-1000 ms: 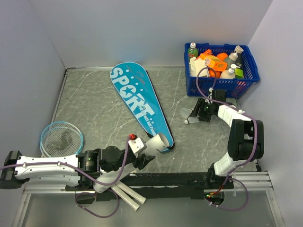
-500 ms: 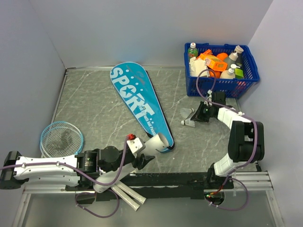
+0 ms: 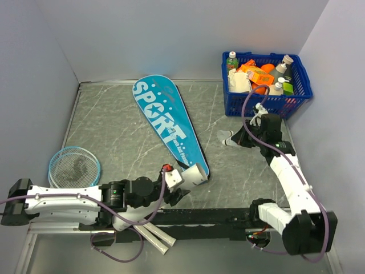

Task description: Pack up the badminton gear

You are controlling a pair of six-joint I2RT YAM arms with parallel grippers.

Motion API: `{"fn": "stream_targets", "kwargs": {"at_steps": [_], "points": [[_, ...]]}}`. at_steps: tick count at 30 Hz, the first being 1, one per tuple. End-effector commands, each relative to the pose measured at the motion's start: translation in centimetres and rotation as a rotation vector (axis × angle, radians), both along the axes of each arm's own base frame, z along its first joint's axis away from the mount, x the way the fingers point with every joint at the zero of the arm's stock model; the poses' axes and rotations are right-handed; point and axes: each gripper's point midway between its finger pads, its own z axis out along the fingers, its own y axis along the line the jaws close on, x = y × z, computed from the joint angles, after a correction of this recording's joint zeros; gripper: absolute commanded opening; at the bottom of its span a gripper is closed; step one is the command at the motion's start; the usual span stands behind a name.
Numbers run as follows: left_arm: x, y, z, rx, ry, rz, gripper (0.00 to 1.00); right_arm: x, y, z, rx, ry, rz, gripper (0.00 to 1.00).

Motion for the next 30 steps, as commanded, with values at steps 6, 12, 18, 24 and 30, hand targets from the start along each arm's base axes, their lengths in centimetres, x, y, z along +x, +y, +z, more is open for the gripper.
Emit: {"fn": "stream_targets", "kwargs": {"at_steps": [6, 12, 18, 24, 30], "points": [[2.2, -2.6, 4.4, 0.041, -0.289, -0.009, 0.01, -3.4, 2.3, 4.6, -0.008, -0.122, 0.076, 0.00], [4.1, -4.2, 3.8, 0.117, -0.381, -0.061, 0.01, -5.2, 2.9, 6.2, 0.010, -0.186, 0.109, 0.00], [7.5, -5.0, 1.7, 0.161, -0.341, -0.058, 0.01, -6.7, 2.1, 7.3, -0.008, -0.245, 0.077, 0.00], [9.1, -5.1, 0.5, 0.158, -0.306, -0.052, 0.01, -8.7, 3.6, 8.4, 0.055, -0.268, 0.169, 0.00], [9.2, -5.1, 1.1, 0.115, -0.299, -0.064, 0.01, -10.1, 5.2, 8.8, 0.117, -0.254, 0.267, 0.00]]}}
